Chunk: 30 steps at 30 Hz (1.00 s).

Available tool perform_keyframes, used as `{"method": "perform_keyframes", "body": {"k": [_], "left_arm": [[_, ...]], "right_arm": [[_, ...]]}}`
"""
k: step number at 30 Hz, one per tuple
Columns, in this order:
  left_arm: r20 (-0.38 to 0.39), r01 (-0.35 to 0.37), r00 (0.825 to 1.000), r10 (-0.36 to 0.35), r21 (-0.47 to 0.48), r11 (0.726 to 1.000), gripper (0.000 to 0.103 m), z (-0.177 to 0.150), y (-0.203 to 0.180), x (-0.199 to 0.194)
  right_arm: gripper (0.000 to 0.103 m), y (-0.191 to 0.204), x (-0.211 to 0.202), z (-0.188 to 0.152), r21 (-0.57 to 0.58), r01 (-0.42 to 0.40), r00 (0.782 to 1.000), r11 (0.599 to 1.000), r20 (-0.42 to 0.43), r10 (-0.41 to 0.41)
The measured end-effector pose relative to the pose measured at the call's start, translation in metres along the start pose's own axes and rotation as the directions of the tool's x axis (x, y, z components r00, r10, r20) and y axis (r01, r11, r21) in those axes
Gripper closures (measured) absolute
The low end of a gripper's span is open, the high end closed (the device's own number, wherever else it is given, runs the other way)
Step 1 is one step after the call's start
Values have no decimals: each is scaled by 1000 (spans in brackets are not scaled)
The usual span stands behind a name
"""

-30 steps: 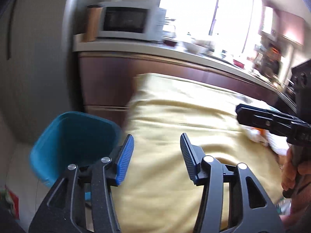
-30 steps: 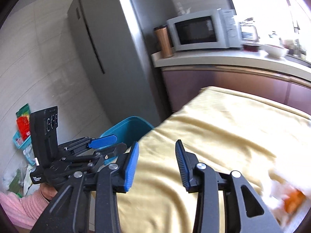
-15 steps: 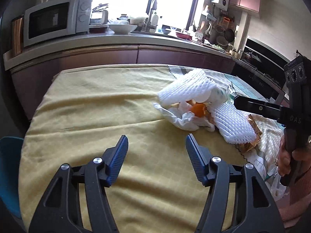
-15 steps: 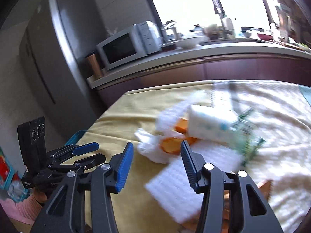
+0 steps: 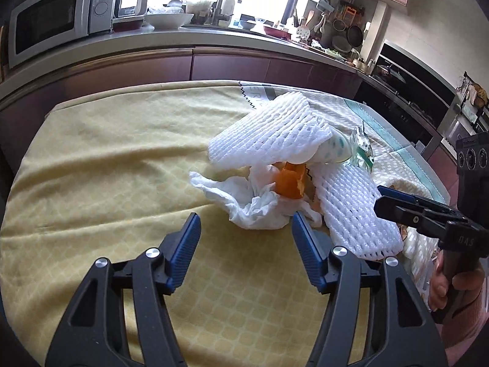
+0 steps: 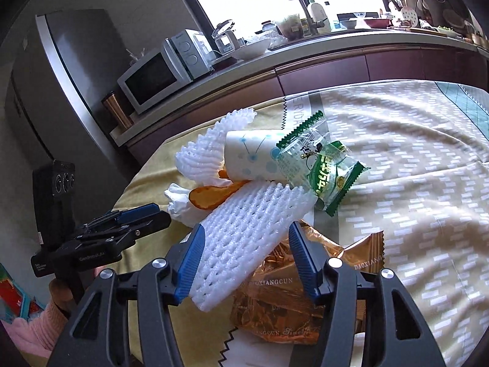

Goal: Collect trash
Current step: 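Grasp the white tissue with the left tool while the right tool grasps the white foam net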

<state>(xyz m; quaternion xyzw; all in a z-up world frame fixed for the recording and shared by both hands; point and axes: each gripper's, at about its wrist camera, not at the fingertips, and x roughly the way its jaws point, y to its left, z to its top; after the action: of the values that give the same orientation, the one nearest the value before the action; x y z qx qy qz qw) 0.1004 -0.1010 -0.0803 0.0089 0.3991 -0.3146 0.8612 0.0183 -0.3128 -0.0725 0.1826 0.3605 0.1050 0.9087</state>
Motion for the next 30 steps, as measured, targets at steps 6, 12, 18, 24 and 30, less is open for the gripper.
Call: {"method": "perform_keyframes", "body": {"k": [6,12,18,24,30], "left_arm": [[-66,30,997,-32,-38,999,71,0,3,16],[-79,41,996,-47,-67,997,83,1,4,21],[-71,40,996,-47,-106,994,72,6,10,24],[-50,53,997,-58,-101,994,94,4,7,21],[-19,70,997,-72,-90,993,95,-3,7,1]], "right_arm": [[49,1,4,-1,24,-32,999,999,-7,32],[58,-1,8,-2,48,-48,999,998,-16,48],[80,-4,9,-5,76,-80,997,994,-17,81],[92,-5,7,-7,82,-114,993,990,-3,115],[99,3,2,-5,54,-143,990,988,15,142]]}}
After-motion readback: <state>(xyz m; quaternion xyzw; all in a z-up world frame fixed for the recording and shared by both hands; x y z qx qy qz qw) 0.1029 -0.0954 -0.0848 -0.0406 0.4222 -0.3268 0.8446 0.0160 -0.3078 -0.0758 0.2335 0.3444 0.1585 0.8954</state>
